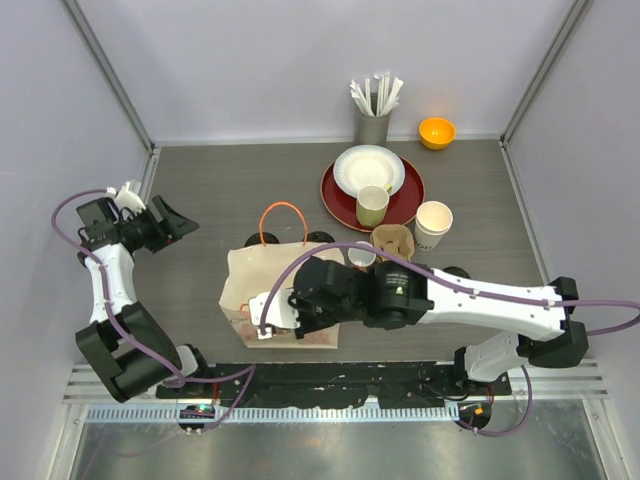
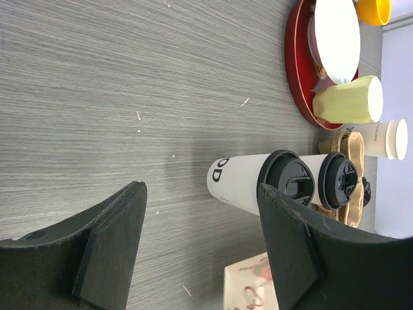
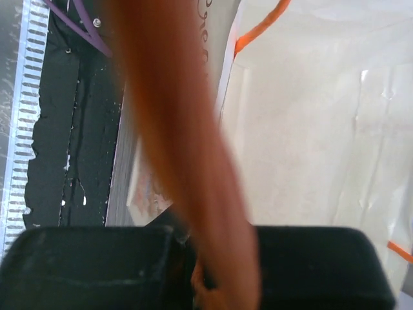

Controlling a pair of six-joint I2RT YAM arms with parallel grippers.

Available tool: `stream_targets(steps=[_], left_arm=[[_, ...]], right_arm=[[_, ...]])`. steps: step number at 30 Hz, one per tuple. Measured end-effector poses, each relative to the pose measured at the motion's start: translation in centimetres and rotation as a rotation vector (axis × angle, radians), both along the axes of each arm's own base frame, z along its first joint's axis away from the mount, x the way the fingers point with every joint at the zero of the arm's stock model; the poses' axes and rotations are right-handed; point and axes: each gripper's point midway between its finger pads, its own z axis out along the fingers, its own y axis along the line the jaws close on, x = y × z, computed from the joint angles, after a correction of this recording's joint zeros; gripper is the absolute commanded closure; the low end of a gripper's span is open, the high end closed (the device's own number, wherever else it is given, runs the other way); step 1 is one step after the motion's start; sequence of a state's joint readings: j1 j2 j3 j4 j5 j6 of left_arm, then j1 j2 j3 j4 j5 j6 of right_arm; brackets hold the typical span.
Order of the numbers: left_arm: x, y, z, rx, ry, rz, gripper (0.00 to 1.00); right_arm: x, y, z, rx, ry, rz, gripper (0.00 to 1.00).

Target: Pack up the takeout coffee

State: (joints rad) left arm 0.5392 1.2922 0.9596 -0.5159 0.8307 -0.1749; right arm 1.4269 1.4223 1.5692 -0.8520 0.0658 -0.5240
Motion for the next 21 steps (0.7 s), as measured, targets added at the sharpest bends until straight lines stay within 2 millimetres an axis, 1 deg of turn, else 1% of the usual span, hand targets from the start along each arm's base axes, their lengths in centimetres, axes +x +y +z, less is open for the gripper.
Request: stream_targets(steps=[3,7,11,17,21], left_arm=[[0.0,0.0,0.0,0.0,0.0,0.0,0.26],[0.0,0.0,-0.1,-0.004,0.001,-0.001,0.26],[0.0,0.0,-0.1,-0.008,0.001,-0.001,0.26],[0.0,0.0,0.0,-0.013,0.0,-0.004,0.26],[0.0,-0.1,0.0,-0.018,-0.002,-0.009,0.26]], right_arm=[[0.0,0.6,-1.9,-0.041,-0.003,0.009,0.99],[0.2,1.1,-3.4,-0.05,-0.032,0.005,0.99],[0.4,2.3,-3.8,-0.015,-0.093,0.003,0.99],[-0.2,3.0,-4.1,-0.026,-0.184,0.03,0.99],[-0.1,3.3,-4.5,-0.044,-0.26,0.054,0.99]])
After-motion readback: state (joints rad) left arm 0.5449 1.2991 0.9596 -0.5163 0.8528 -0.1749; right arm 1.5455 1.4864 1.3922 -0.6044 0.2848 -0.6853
